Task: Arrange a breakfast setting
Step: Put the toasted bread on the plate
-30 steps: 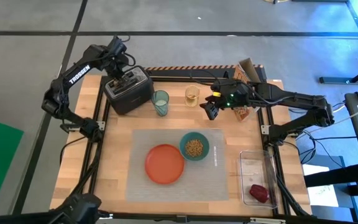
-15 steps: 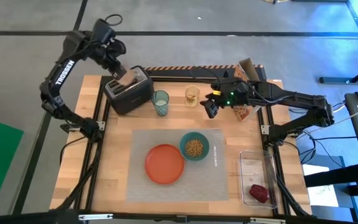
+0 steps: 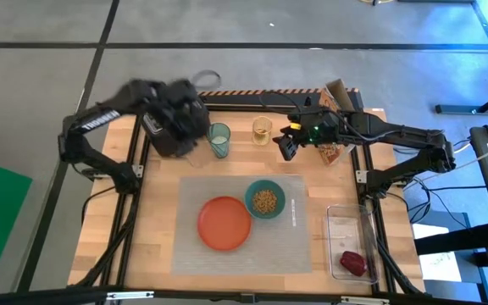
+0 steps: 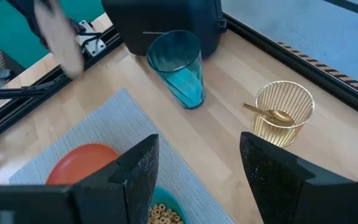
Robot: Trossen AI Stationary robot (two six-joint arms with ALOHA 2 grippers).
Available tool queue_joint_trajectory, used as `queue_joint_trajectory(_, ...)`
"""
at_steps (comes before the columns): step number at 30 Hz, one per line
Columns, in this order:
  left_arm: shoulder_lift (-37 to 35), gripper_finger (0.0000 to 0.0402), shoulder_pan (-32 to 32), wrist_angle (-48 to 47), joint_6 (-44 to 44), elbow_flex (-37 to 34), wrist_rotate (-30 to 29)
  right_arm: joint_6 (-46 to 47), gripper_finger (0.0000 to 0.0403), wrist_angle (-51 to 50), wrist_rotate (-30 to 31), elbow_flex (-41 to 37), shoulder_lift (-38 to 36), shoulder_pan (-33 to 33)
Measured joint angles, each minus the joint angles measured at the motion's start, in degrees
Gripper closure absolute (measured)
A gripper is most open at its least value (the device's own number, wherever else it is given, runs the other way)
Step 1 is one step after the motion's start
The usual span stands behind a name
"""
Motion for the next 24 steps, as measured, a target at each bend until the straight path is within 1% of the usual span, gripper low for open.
queue_joint_trajectory(1,0.0,0.0391,-2.1,3.2,-0.5,-2.2,0.3,0.0,0.0187,0.0,0.0,0.0,0.0,0.0)
queue_joint_trajectory(3,0.0,0.0391,-5.7,9.9,-1.2,-7.1,2.7,0.2,0.0187,0.0,0.0,0.0,0.0,0.0)
queue_joint_trajectory(5,0.0,0.0391,-8.6,17.1,-4.0,-12.2,5.7,0.4,0.0187,0.0,0.0,0.0,0.0,0.0)
queue_joint_trajectory(7,0.0,0.0391,-11.1,23.4,-6.9,-17.1,7.0,0.5,0.0187,-0.1,0.0,0.0,0.0,0.0)
queue_joint_trajectory(11,0.0,0.0391,-14.9,30.4,-10.4,-25.2,6.6,0.6,0.0187,-0.2,-0.5,0.0,0.0,0.1)
queue_joint_trajectory(16,0.0,0.0391,-17.7,38.0,-14.9,-34.0,5.1,0.0,0.0187,-0.2,-1.2,0.0,0.0,0.1)
queue_joint_trajectory(19,0.0,0.0391,-19.0,43.4,-18.6,-38.7,3.8,-0.5,0.0187,-0.2,-1.2,0.0,0.0,0.0)
queue_joint_trajectory(24,0.0,0.0387,-20.5,50.7,-24.0,-44.6,3.7,-1.3,0.0187,-0.2,-2.2,0.0,0.0,0.0)
